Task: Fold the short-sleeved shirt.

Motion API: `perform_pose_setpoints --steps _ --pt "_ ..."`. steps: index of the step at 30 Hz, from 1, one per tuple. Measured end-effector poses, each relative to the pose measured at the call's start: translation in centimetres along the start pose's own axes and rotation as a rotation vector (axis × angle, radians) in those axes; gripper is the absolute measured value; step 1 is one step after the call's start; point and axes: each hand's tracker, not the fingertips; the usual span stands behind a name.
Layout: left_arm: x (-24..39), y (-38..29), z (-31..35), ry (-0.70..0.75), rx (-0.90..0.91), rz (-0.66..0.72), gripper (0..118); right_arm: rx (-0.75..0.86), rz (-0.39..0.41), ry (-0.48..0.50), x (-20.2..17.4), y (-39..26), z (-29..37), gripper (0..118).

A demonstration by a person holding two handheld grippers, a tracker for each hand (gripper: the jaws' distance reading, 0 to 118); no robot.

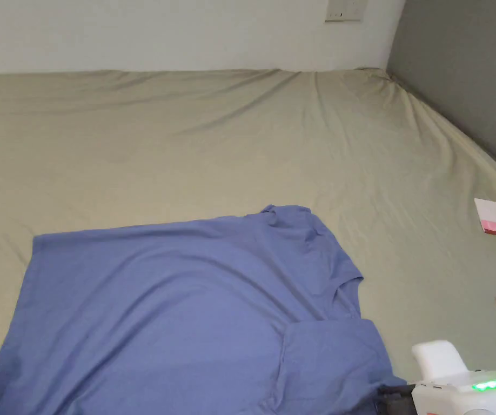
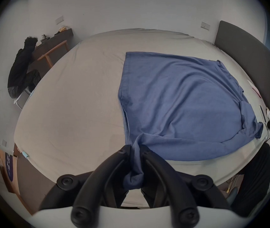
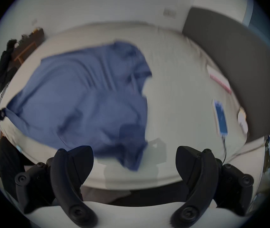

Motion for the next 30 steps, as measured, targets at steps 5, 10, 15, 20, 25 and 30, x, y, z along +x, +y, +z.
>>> perform_pose_setpoints --steps 5,10,15,20,25,30 --pt "0.4 -0.3 -0.6 0.013 -0.041 0.003 9 -0.051 -0.014 0.029 0.2 -1.5 -3.1 106" --pt "0.8 -0.4 -1.0 0.032 -0.06 -0.004 9 -0.041 -0.003 0.071 -0.4 0.0 -4.1 101" --pt "0.5 -0.5 -2.4 0.044 -0.091 -0.01 9 -0.064 0.051 0.123 -1.4 1.0 -6.0 11" --pt "0.3 -0.8 -3.0 0.05 -0.101 -0.005 9 -0.022 0.036 0.124 -0.7 1.4 -4.3 8" --pt "-0.2 0.4 -1.6 0.011 0.017 0.077 9 0.178 -0.031 0.183 0.3 2.6 0.0 8" --pt "-1.0 4.0 -1.6 -0.013 0.094 0.126 9 0.275 -0.102 0.2 0.7 7.0 1.5 8"
